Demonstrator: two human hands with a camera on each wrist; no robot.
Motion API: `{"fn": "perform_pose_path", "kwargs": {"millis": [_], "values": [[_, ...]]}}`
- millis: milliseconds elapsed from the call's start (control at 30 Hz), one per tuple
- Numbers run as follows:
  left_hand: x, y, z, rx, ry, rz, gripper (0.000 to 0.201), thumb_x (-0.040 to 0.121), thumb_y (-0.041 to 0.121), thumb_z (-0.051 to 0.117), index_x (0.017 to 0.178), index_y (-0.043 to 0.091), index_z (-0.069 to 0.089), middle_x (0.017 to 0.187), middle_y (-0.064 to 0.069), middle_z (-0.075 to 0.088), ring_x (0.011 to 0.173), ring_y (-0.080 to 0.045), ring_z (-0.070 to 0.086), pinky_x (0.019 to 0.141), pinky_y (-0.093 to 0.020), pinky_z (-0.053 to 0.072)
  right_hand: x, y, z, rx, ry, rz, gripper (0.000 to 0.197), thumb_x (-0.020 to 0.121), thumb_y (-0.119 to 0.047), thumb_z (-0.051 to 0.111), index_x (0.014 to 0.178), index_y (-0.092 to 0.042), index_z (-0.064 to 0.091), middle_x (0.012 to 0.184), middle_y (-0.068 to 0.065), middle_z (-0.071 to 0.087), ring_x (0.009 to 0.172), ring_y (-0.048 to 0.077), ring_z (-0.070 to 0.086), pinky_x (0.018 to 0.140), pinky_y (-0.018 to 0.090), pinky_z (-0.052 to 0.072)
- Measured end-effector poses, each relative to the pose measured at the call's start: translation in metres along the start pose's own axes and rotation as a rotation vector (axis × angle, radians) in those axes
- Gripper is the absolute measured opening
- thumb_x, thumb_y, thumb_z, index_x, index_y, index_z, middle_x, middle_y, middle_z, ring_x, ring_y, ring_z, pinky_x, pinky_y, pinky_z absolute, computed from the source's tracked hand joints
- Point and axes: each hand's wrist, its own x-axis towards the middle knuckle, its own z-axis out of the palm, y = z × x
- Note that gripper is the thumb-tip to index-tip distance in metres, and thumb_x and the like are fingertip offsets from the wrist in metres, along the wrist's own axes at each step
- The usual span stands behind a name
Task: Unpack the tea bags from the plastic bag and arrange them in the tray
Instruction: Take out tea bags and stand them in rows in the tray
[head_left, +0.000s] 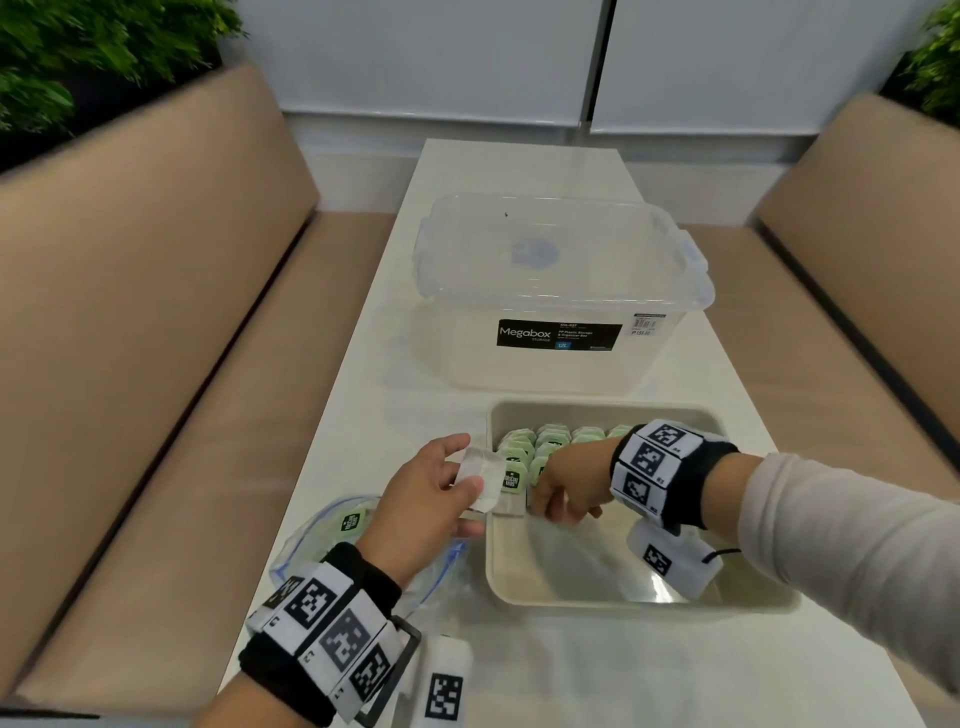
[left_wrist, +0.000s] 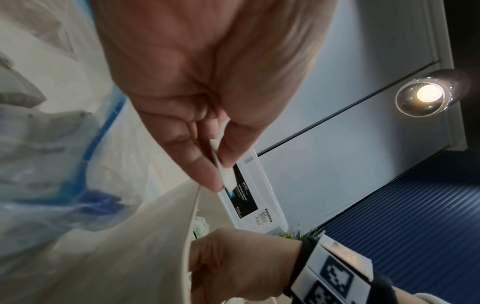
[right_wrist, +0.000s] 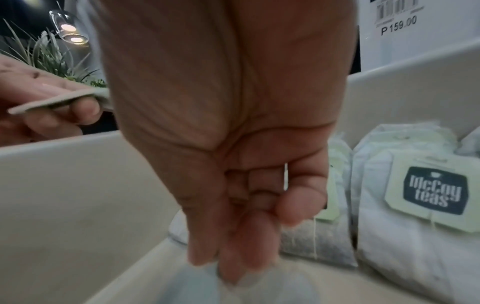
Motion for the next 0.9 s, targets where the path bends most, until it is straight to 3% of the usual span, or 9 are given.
{"fn": "perform_pose_path", "kwargs": {"millis": [133,233,333,433,567,633,700,767,900], "values": [[0.000,-0.001,-0.001,0.014,0.010,-0.001,0.047,0.091,0.002,0.052,0.133,0.021,0.042,0.087,-0.002,0.064,0.065,-0.008,0.063,0.061,-0.023,0.055,0.003,-0.005,-0.006,-0.019,0.018,0.011,0.045,0.088,-0.002,0.053,0.131,-0.019,0.054,0.122,0.003,0.063,0.057,0.010,0.050,0.053,0.015,0.040],[-0.001,0.004,-0.002,0.023,0.013,0.004,0.049,0.091,0.003,0.053,0.133,0.025,0.041,0.076,0.001,0.059,0.053,-0.006,0.060,0.063,-0.023,0.055,-0.006,-0.008,-0.008,0.023,0.090,-0.005,0.035,0.085,-0.014,0.065,0.120,-0.018,0.061,0.111,0.003,0.065,0.072,0.017,0.056,0.062,0.020,0.046],[-0.002,0.013,0.000,-0.004,0.019,0.006,0.047,0.091,0.002,0.052,0.132,0.023,0.043,0.072,0.000,0.057,0.060,-0.013,0.062,0.061,-0.023,0.054,-0.030,-0.014,-0.010,0.071,0.426,-0.076,0.028,0.078,-0.016,0.070,0.104,-0.020,0.061,0.100,-0.002,0.064,0.086,0.019,0.060,0.075,0.031,0.050],[-0.001,0.024,0.008,-0.034,-0.007,-0.013,0.043,0.091,0.001,0.051,0.131,0.015,0.043,0.069,-0.002,0.058,0.062,-0.016,0.060,0.057,-0.021,0.053,-0.055,-0.027,-0.009,0.062,0.697,-0.222,0.044,0.071,-0.020,0.076,0.109,-0.021,0.054,0.100,-0.010,0.049,0.085,0.009,0.046,0.072,0.025,0.040],[-0.001,0.038,0.023,-0.033,-0.072,0.017,0.034,0.090,0.003,0.051,0.123,0.011,0.051,0.071,-0.004,0.061,0.050,-0.007,0.055,0.050,-0.018,0.047,-0.074,-0.034,-0.003,0.041,0.814,-0.275,0.038,0.079,-0.026,0.070,0.114,-0.022,0.055,0.106,-0.009,0.059,0.087,0.004,0.041,0.075,0.025,0.039],[-0.001,0.044,0.030,-0.051,-0.067,0.029,0.025,0.093,0.014,0.051,0.117,0.011,0.056,0.077,-0.006,0.064,0.050,-0.007,0.054,0.050,-0.019,0.047,-0.079,-0.030,0.001,0.163,0.833,-0.233,0.033,0.081,-0.024,0.069,0.112,-0.023,0.059,0.095,-0.015,0.059,0.080,0.007,0.048,0.072,0.025,0.041],[-0.002,0.050,0.034,-0.081,-0.077,0.016,0.026,0.097,0.026,0.045,0.110,0.009,0.059,0.080,-0.007,0.067,0.050,-0.008,0.053,0.050,-0.020,0.047,-0.083,-0.024,0.005,0.334,0.836,-0.219,0.020,0.079,-0.019,0.072,0.094,-0.027,0.062,0.076,-0.023,0.053,0.070,0.010,0.053,0.069,0.026,0.044],[-0.002,0.053,0.038,-0.097,-0.092,-0.003,0.034,0.097,0.038,0.039,0.106,0.012,0.058,0.081,-0.009,0.069,0.051,-0.010,0.053,0.049,-0.020,0.046,-0.085,-0.021,0.010,0.415,0.854,-0.207,0.032,0.077,-0.015,0.074,0.071,-0.034,0.049,0.063,-0.019,0.050,0.060,0.006,0.050,0.062,0.024,0.042],[-0.005,0.052,0.044,0.047,0.000,0.088,0.031,0.091,0.047,0.046,0.095,0.020,0.060,0.078,0.005,0.057,0.060,-0.009,0.048,0.054,-0.022,0.039,-0.091,-0.016,0.016,0.640,0.832,-0.237,0.032,0.078,-0.009,0.073,0.088,-0.030,0.052,0.084,0.001,0.070,0.068,0.013,0.062,0.068,0.033,0.054]]}}
